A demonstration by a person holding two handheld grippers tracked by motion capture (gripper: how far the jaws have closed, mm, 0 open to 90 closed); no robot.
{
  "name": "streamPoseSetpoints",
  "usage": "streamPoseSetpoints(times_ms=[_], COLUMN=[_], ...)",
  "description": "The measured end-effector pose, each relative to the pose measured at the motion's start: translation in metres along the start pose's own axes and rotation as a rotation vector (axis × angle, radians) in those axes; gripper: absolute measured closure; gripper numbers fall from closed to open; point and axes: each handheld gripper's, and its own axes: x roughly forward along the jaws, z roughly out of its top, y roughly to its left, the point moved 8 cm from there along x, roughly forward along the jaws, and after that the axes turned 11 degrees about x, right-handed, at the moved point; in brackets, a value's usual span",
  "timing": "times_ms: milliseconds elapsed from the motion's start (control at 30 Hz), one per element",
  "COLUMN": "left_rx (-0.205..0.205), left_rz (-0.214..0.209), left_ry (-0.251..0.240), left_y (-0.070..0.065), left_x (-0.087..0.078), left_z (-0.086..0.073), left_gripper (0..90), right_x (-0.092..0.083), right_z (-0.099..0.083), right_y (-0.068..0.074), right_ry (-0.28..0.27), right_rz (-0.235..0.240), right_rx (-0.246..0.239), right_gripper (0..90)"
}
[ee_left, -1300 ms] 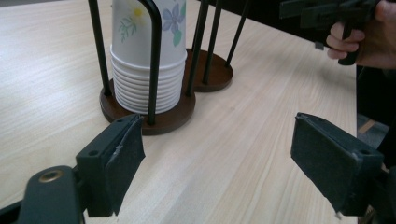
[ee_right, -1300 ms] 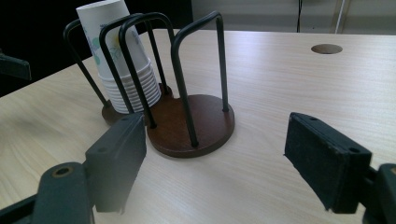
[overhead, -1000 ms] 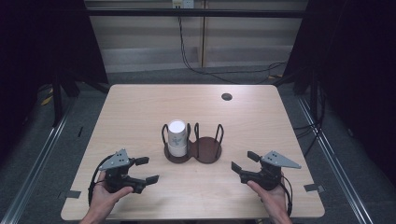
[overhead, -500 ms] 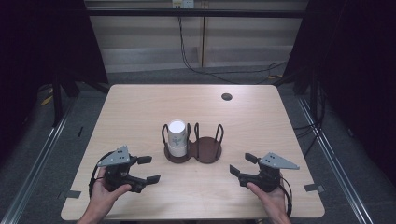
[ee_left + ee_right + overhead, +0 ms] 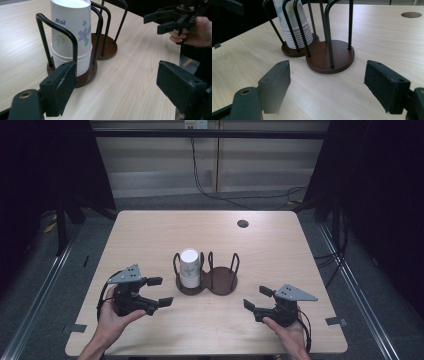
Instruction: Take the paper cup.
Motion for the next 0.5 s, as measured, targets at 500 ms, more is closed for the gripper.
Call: streamPoseSetpoints(times_ms=[500], left_rx=[0.048], left_rz=[0.042], left_ry=[0.007], left_y=[0.013], left_x=[-0.007], left_z=[0.031], left_gripper=[29.6], right_x=[0.004], right_z=[-0.003], right_y=[0.005], right_ry=[0.027], right_rz=[0.024], right_rx=[-0.015], right_gripper=[20.7])
